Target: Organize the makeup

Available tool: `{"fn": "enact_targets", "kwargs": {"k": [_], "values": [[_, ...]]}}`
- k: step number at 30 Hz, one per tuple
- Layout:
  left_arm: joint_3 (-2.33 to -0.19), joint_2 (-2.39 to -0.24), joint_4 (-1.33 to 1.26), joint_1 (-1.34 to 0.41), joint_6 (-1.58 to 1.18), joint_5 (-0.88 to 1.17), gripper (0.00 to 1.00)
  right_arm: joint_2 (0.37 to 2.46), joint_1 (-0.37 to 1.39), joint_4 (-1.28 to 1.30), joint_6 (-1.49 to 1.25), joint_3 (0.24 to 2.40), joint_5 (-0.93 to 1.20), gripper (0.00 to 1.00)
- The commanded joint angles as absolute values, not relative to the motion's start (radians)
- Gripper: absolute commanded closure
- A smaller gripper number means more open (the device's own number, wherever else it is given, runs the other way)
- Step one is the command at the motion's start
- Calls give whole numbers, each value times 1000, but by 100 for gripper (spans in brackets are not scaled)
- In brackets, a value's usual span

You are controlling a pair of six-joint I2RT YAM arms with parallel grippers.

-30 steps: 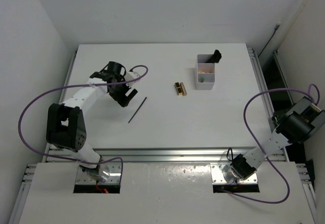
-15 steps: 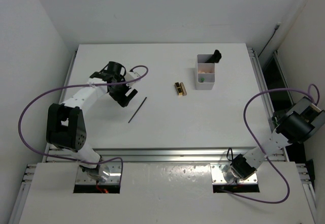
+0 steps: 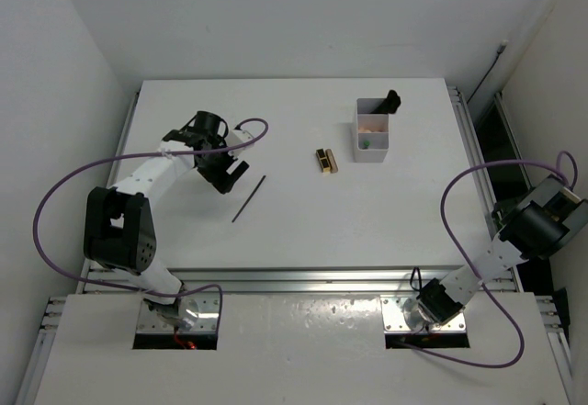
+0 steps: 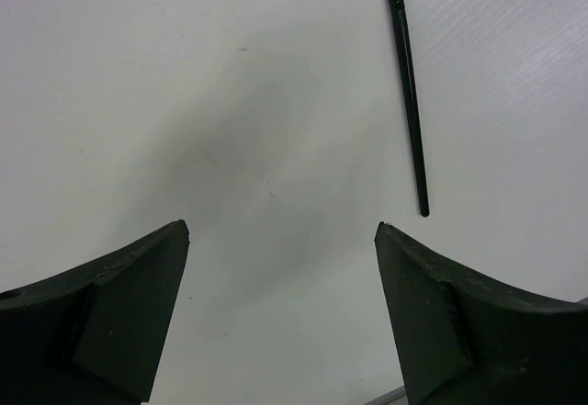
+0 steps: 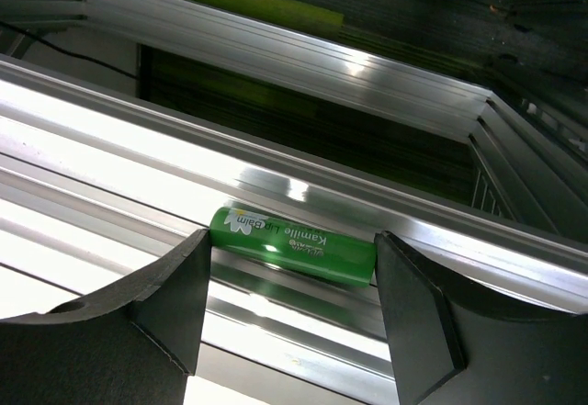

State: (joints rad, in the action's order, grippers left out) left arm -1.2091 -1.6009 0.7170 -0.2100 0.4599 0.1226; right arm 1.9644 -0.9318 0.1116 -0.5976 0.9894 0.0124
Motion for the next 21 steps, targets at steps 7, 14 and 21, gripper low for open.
{"fn": "enact_targets", "kwargs": {"k": [7, 14, 21], "values": [[-1227, -1591, 715, -216, 469, 130, 11, 1865, -930, 45, -494, 974, 78, 69], [-1227, -1582, 715, -216, 469, 130, 11, 1798, -925, 43, -449, 965, 113, 69], [-1218, -1572, 715, -216, 489, 130, 11, 1661, -908, 49, -430, 922, 110, 69]]}}
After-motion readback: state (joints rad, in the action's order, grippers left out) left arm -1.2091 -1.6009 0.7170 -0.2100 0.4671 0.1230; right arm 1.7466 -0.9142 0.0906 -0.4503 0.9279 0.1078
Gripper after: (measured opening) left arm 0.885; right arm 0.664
